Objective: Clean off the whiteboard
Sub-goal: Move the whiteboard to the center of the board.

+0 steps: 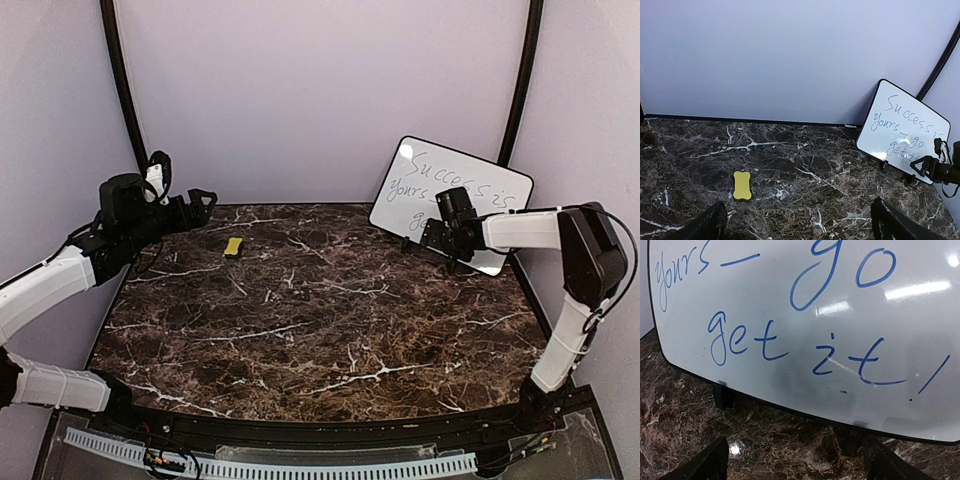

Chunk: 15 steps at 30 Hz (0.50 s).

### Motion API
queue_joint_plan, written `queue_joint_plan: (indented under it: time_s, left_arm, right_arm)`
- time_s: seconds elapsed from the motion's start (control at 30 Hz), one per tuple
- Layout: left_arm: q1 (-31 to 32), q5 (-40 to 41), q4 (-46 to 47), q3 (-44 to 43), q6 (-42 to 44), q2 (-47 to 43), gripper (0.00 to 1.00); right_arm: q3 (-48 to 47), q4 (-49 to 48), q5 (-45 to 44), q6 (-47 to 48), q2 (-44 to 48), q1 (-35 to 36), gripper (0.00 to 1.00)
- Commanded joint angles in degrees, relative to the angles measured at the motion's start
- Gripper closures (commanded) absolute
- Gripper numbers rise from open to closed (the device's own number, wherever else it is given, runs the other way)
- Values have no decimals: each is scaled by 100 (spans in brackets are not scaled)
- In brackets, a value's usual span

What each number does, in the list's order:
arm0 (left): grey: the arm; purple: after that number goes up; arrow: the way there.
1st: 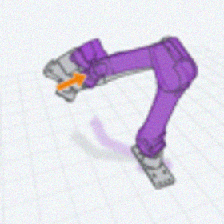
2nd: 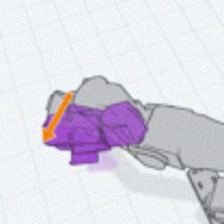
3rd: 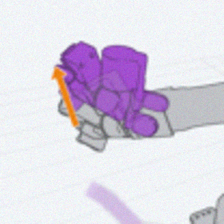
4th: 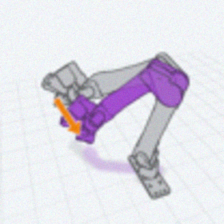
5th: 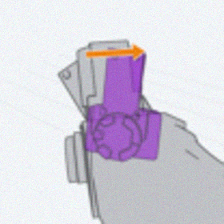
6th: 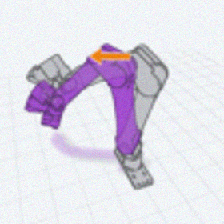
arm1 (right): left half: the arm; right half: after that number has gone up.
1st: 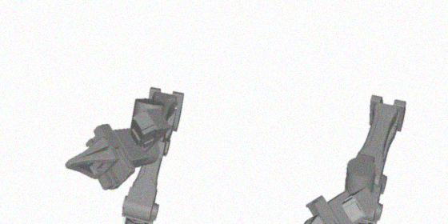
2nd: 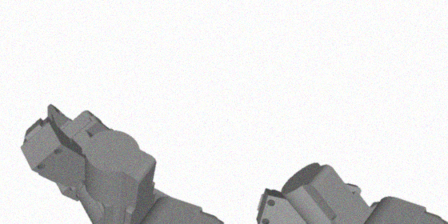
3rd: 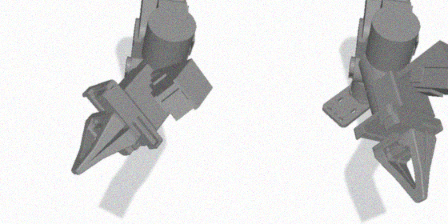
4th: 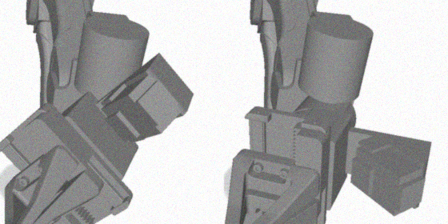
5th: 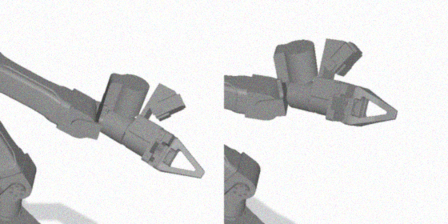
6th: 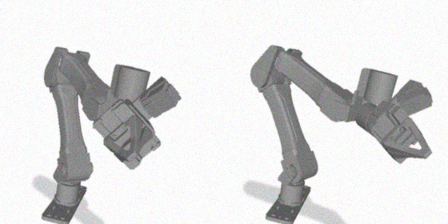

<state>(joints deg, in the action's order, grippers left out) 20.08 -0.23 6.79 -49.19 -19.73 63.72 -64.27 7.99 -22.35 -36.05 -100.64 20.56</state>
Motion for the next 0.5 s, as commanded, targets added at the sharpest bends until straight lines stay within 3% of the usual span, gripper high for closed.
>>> queue_joint_plan:
  time_s: [0.0,0.47]
  left_arm:
    - [-53,-180,165,94,-57,-105,1]
    - [-113,-281,204,109,-116,-116,1]
  right_arm:
    - [-152,-159,-189,-283,-116,27,11]
    - [58,-40,-388,-528,-319,24,11]
